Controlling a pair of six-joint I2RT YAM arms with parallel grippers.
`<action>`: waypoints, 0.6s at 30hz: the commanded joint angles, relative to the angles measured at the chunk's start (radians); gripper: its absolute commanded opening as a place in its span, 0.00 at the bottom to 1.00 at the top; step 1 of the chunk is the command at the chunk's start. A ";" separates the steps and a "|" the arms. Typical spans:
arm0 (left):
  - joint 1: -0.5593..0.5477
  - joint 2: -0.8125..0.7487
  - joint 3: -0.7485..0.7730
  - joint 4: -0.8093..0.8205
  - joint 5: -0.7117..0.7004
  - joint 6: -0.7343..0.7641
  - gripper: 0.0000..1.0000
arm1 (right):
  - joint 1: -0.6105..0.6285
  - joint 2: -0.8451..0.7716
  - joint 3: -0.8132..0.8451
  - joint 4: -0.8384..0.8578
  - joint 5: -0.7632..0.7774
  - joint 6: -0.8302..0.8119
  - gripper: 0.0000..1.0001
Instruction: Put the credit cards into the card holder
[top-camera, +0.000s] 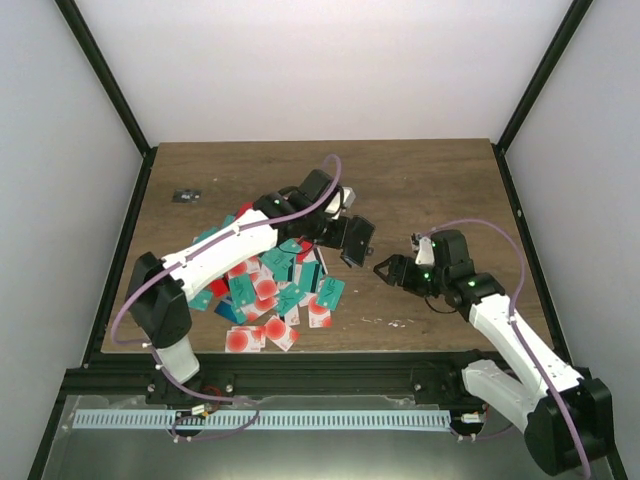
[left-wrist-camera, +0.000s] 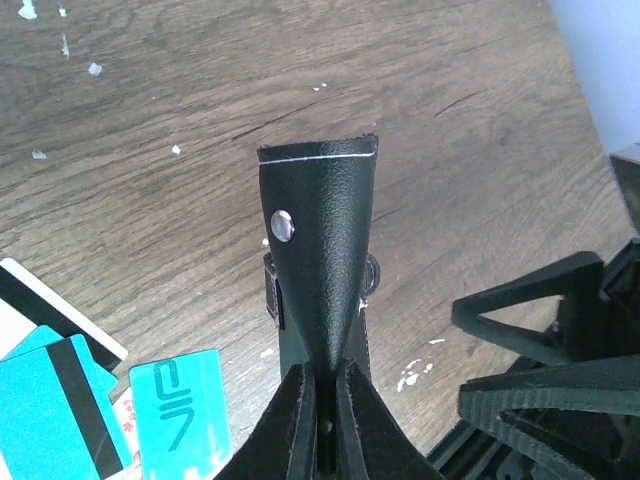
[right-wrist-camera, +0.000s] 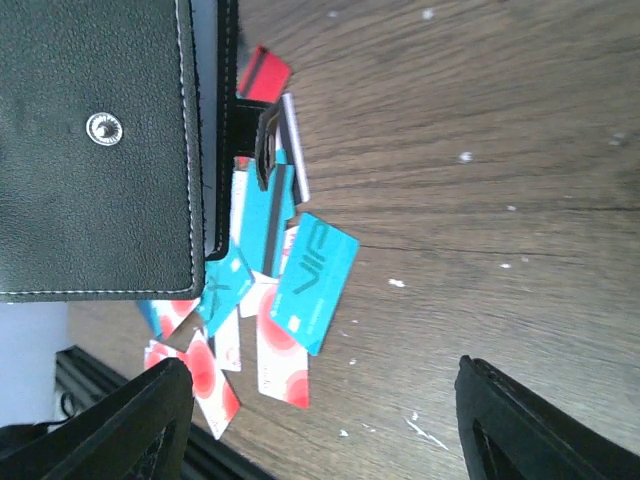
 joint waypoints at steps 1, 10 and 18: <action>0.003 -0.066 -0.008 0.001 0.029 0.018 0.04 | -0.008 0.000 -0.011 0.127 -0.134 0.015 0.73; 0.003 -0.091 -0.013 -0.003 0.057 0.021 0.04 | -0.008 0.052 0.034 0.167 -0.073 0.051 0.68; 0.003 -0.099 -0.021 0.002 0.074 0.022 0.04 | -0.008 0.086 0.040 0.199 -0.090 0.058 0.62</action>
